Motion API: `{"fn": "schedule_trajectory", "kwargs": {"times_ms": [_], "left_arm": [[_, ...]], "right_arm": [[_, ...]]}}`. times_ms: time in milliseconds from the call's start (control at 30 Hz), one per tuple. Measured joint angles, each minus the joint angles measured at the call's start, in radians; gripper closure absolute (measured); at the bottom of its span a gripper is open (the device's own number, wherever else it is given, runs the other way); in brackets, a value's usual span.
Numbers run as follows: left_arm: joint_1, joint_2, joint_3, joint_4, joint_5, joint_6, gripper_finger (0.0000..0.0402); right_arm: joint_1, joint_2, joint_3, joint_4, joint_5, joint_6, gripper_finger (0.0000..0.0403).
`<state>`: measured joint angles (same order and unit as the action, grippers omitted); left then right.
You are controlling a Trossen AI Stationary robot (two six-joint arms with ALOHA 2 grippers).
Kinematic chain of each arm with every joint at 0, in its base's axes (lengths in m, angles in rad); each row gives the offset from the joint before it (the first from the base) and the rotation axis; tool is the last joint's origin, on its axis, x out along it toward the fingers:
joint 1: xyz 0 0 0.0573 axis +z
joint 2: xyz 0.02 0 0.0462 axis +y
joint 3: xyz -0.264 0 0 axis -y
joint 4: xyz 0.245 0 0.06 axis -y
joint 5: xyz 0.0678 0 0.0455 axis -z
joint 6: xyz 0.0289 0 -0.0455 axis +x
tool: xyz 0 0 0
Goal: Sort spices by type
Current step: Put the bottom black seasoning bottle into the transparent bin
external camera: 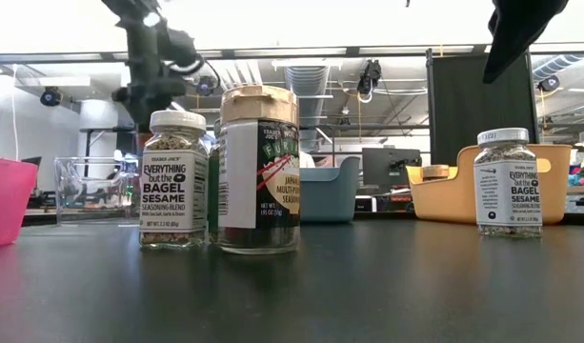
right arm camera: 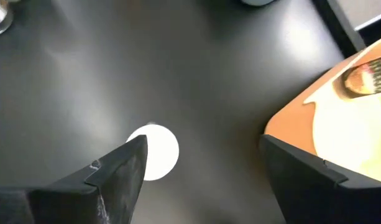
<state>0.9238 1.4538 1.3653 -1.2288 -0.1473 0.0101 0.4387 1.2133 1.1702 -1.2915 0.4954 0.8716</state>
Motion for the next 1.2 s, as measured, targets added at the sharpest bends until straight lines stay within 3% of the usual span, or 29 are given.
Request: {"fn": "schedule_trajectory", "kwargs": {"times_ms": [233, 567, 900, 1200], "left_arm": [[0.099, 0.127, 0.039, 0.041, -0.003, 0.06, 0.0213], [0.114, 0.208, 0.039, 0.087, 0.036, 0.087, 0.0213], [0.114, 0.173, -0.027, 0.11, 0.067, 0.094, 0.0213], [0.113, 0.035, -0.155, 0.206, 0.086, 0.103, 0.0213]], "right_arm": [[0.001, 0.0, -0.004, 0.02, 0.01, -0.001, 0.0099], [0.001, 0.0, -0.014, 0.036, 0.005, 0.004, 0.0112], [0.001, 0.0, -0.014, 0.046, 0.005, 0.004, 0.0099], [0.001, 0.0, -0.014, 0.05, 0.005, -0.004, 0.0101]]}}
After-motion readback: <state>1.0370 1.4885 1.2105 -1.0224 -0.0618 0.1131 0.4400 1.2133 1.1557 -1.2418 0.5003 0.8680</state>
